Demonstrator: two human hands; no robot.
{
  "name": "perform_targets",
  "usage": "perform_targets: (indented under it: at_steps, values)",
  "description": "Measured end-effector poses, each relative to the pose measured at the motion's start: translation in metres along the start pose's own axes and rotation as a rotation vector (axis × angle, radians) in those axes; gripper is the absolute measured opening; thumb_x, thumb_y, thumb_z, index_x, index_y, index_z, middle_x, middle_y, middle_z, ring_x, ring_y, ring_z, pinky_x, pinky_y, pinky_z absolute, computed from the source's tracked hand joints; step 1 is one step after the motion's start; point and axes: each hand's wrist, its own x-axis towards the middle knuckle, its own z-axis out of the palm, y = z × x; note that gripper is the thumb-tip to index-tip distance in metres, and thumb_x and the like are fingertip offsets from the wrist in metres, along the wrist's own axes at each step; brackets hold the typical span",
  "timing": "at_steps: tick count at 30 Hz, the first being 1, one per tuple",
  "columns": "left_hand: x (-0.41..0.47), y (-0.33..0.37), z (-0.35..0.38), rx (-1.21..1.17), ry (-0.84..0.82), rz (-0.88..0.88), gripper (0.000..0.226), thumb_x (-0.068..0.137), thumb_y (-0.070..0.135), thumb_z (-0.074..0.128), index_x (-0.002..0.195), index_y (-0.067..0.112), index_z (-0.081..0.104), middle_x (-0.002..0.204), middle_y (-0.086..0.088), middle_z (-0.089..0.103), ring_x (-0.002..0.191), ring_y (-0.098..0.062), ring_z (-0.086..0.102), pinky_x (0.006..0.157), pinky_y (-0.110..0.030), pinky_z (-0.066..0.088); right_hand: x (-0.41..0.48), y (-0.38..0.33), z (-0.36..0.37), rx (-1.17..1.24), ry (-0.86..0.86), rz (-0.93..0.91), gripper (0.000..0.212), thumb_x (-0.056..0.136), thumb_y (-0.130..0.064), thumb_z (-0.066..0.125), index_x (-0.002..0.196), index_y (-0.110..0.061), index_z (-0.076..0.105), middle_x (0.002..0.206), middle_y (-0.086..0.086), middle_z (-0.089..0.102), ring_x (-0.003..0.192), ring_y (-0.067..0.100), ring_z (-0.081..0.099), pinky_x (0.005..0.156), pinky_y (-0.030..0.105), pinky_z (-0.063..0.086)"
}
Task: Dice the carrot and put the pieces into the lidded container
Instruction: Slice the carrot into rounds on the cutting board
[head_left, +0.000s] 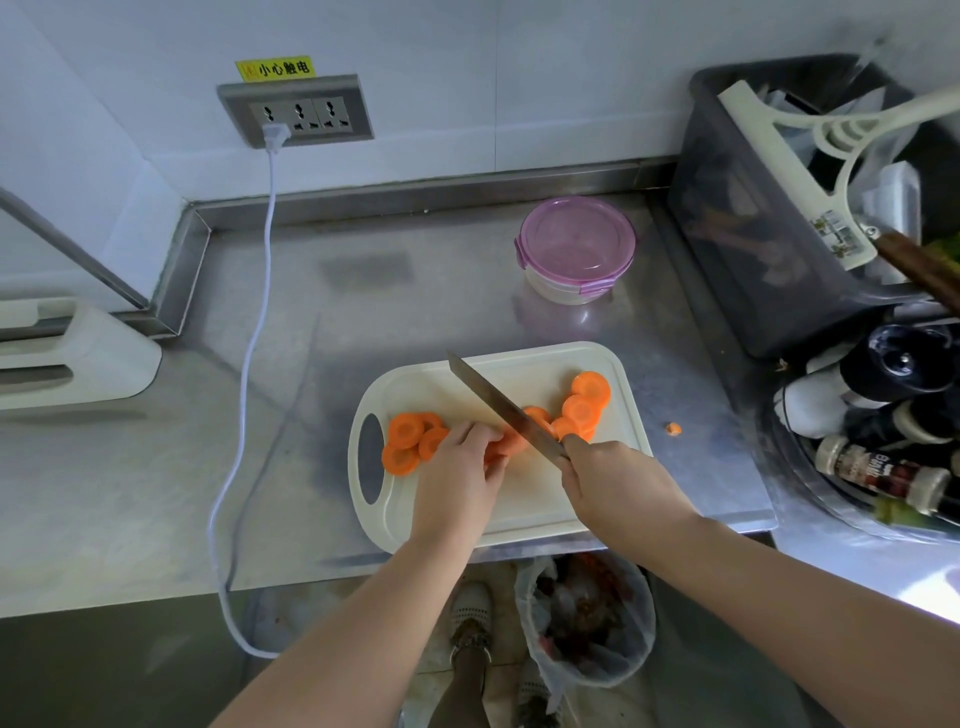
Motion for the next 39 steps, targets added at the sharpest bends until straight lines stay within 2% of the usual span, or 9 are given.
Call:
perform_targets:
  at_steps: [10,13,18,21,23,26,29,32,39]
  values:
    - [0.002,-0.001,0.002,-0.027,0.002,0.0,0.011,0.087,0.02,0.066,0.096,0.013,0.067,0.099,0.003,0.062,0.081,-0.016,0.061,0.066,-0.021,0.043,0.008,-0.005,0.002,-0.06,-0.068,0.012,0.02,0.102,-0.017,0.033,0.116,-0.012,0.046,0.071,-0.002,0.039,0.053,0.015,0.039,0.044,0.026,0.028]
    - [0.004,-0.001,0.0,-0.053,-0.016,-0.011,0.011,0.087,0.019,0.065,0.096,0.013,0.067,0.1,0.003,0.062,0.084,-0.016,0.06,0.067,-0.021,0.041,0.012,-0.007,0.004,-0.072,-0.097,0.007,0.024,0.102,-0.012,0.033,0.121,-0.009,0.048,0.086,0.003,0.045,0.068,0.02,0.046,0.047,0.027,0.033]
    - [0.006,-0.002,-0.001,-0.071,-0.047,-0.033,0.015,0.088,0.019,0.065,0.101,0.015,0.066,0.104,0.005,0.061,0.087,-0.015,0.061,0.073,-0.026,0.047,0.022,-0.01,0.01,-0.039,-0.148,0.048,0.024,0.101,-0.01,0.036,0.121,-0.006,0.046,0.073,0.002,0.037,0.059,0.018,0.042,0.049,0.027,0.035]
    - [0.006,-0.003,0.001,-0.084,-0.039,-0.04,0.015,0.087,0.02,0.066,0.101,0.014,0.067,0.103,0.004,0.062,0.088,-0.016,0.062,0.073,-0.028,0.049,0.024,-0.01,0.015,0.041,-0.154,0.101,0.024,0.1,-0.012,0.037,0.123,-0.008,0.045,0.094,0.006,0.057,0.081,0.024,0.06,0.061,0.031,0.042]
    - [0.007,-0.003,0.001,-0.076,-0.045,-0.045,0.013,0.087,0.02,0.066,0.099,0.015,0.066,0.101,0.004,0.062,0.087,-0.016,0.061,0.072,-0.031,0.049,0.026,-0.011,0.016,0.07,-0.145,0.096,0.024,0.101,-0.014,0.037,0.124,-0.01,0.044,0.105,0.006,0.058,0.093,0.025,0.061,0.063,0.03,0.041]
    - [0.006,-0.004,0.001,-0.085,-0.06,-0.062,0.018,0.087,0.018,0.065,0.105,0.016,0.066,0.106,0.005,0.061,0.091,-0.015,0.061,0.076,-0.031,0.049,0.026,-0.007,0.015,0.107,-0.116,0.096,0.024,0.102,-0.016,0.035,0.123,-0.01,0.043,0.083,0.002,0.047,0.081,0.023,0.053,0.062,0.03,0.041]
    - [0.003,-0.004,0.001,-0.112,-0.045,-0.072,0.02,0.09,0.023,0.062,0.11,0.018,0.065,0.109,0.009,0.059,0.091,-0.007,0.059,0.075,-0.019,0.047,0.027,-0.004,0.013,0.167,-0.098,0.085,0.028,0.104,-0.021,0.029,0.122,-0.007,0.045,0.104,0.01,0.055,0.089,0.025,0.053,0.07,0.032,0.042]
    - [0.003,-0.003,0.002,-0.096,-0.005,-0.077,0.018,0.09,0.022,0.063,0.107,0.017,0.065,0.103,0.008,0.059,0.088,-0.006,0.058,0.071,-0.01,0.038,0.028,0.0,0.006,0.148,-0.05,0.064,0.031,0.105,-0.027,0.025,0.114,-0.008,0.048,0.094,0.007,0.054,0.075,0.023,0.049,0.065,0.034,0.046]
    - [0.008,-0.006,0.001,-0.089,0.023,-0.083,0.017,0.088,0.019,0.065,0.104,0.014,0.066,0.102,0.008,0.059,0.082,-0.006,0.058,0.072,-0.01,0.038,0.02,0.006,-0.001,0.1,0.026,0.005,0.027,0.103,-0.03,0.027,0.109,-0.014,0.047,0.067,-0.002,0.039,0.057,0.02,0.042,0.045,0.027,0.024]
